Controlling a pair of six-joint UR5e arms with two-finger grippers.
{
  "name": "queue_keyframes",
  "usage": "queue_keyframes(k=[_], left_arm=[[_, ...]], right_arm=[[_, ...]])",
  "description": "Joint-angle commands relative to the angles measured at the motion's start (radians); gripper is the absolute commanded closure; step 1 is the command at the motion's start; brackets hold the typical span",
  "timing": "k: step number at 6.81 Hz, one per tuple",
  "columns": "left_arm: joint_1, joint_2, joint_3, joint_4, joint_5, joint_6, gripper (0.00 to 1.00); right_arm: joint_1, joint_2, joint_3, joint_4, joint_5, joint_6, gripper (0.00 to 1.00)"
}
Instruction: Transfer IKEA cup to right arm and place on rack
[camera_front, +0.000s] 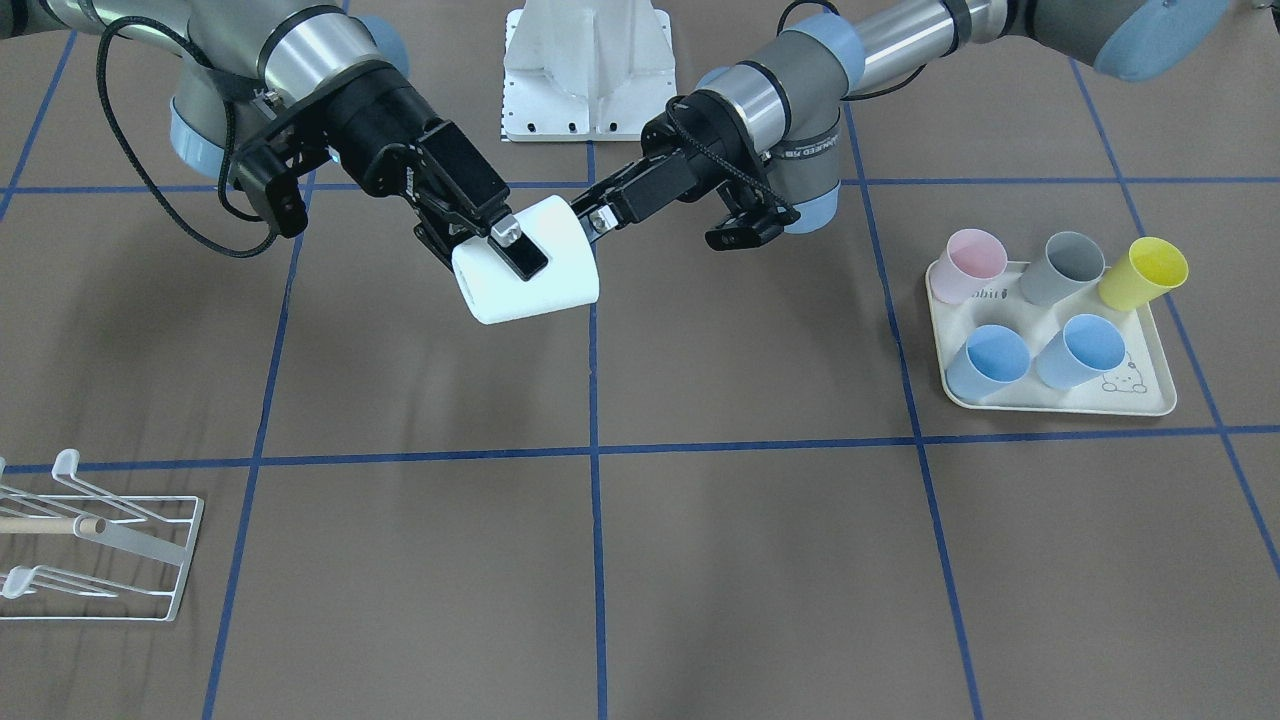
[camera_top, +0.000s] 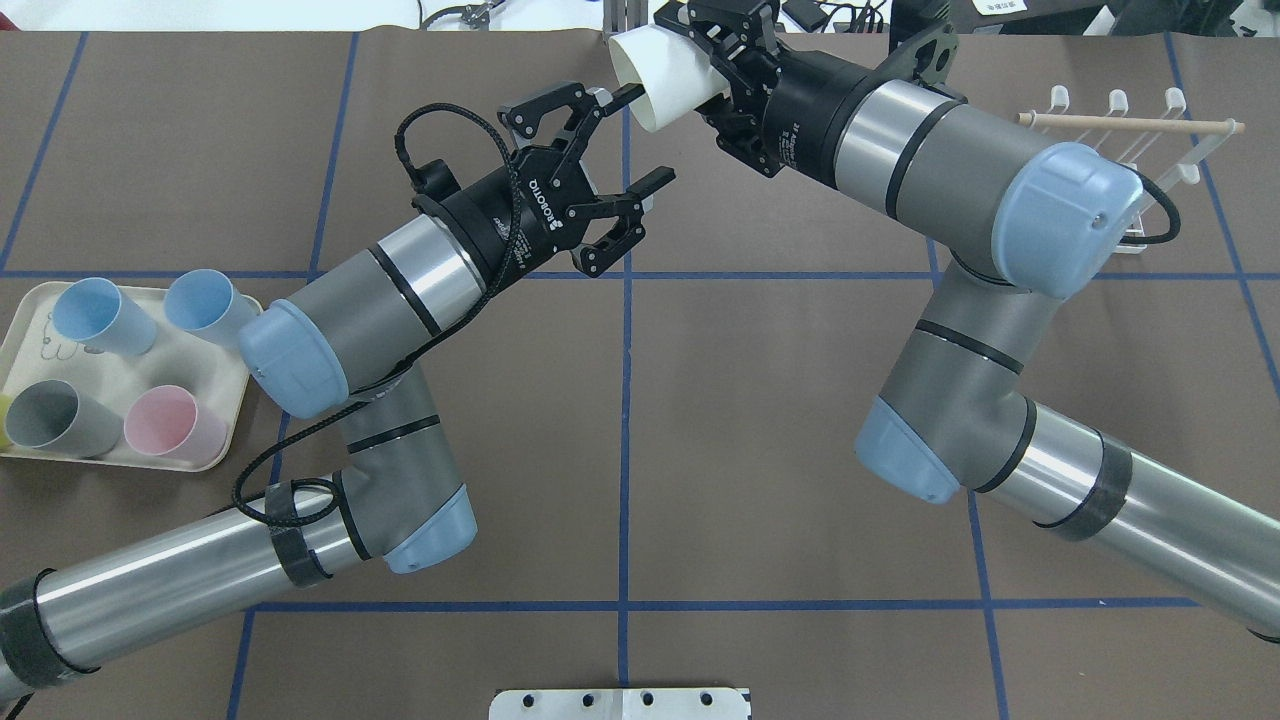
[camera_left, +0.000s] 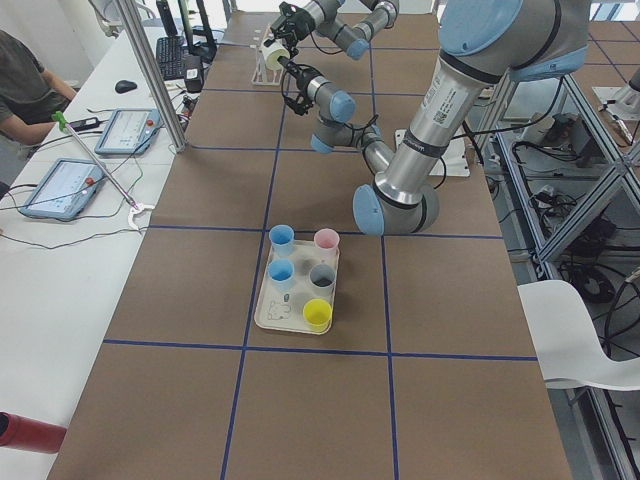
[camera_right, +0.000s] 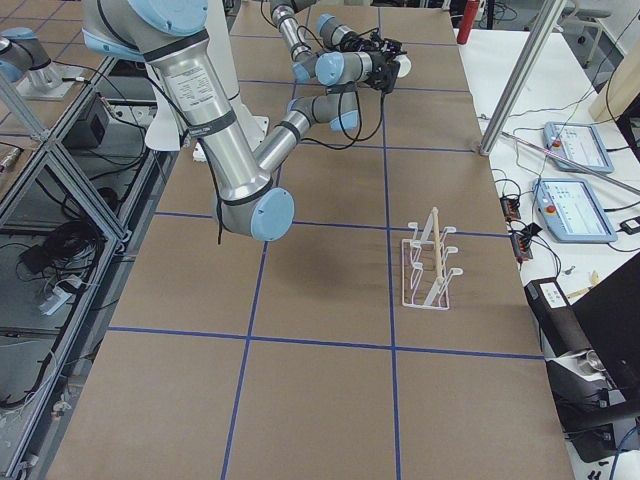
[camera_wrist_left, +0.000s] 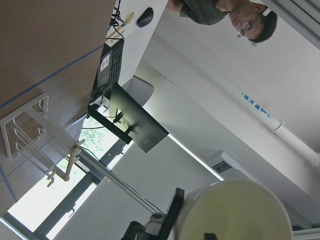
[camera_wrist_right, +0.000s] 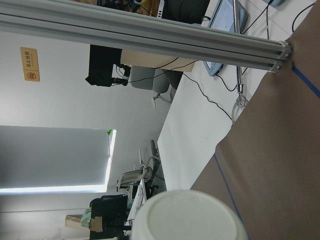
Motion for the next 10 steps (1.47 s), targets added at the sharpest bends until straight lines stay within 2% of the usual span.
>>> queue_keyframes(k=[1, 3, 5, 6, 7, 8, 9, 10], left_arm=[[-0.001, 0.001, 0.000, 0.000, -0.006, 0.011, 0.00], [-0.005, 0.001, -0.031, 0.001, -0.011, 0.104, 0.00], [-0.007, 0.002, -0.038, 0.042, -0.011, 0.276, 0.00], [-0.007, 0.002, -0.066, 0.131, -0.012, 0.366, 0.00], [-0.005, 0.002, -0.102, 0.250, -0.012, 0.443, 0.00], [-0.007, 0.005, -0.147, 0.342, -0.009, 0.508, 0.00], [-0.008, 0.008, -0.200, 0.444, -0.011, 0.568, 0.00], [-0.011, 0.016, -0.233, 0.511, -0.011, 0.620, 0.00]], right_arm=[[0.021, -0.009, 0.001, 0.000, -0.021, -0.033, 1.00], [0.107, -0.049, 0.001, -0.017, -0.021, -0.171, 1.00], [0.214, -0.123, 0.016, -0.130, -0.027, -0.382, 1.00], [0.253, -0.168, 0.024, -0.187, -0.088, -0.480, 1.00], [0.255, -0.208, 0.024, -0.237, -0.218, -0.595, 1.00], [0.255, -0.270, 0.063, -0.347, -0.374, -0.703, 1.00], [0.256, -0.329, 0.103, -0.426, -0.451, -0.778, 1.00], [0.255, -0.444, 0.128, -0.442, -0.530, -0.868, 1.00]])
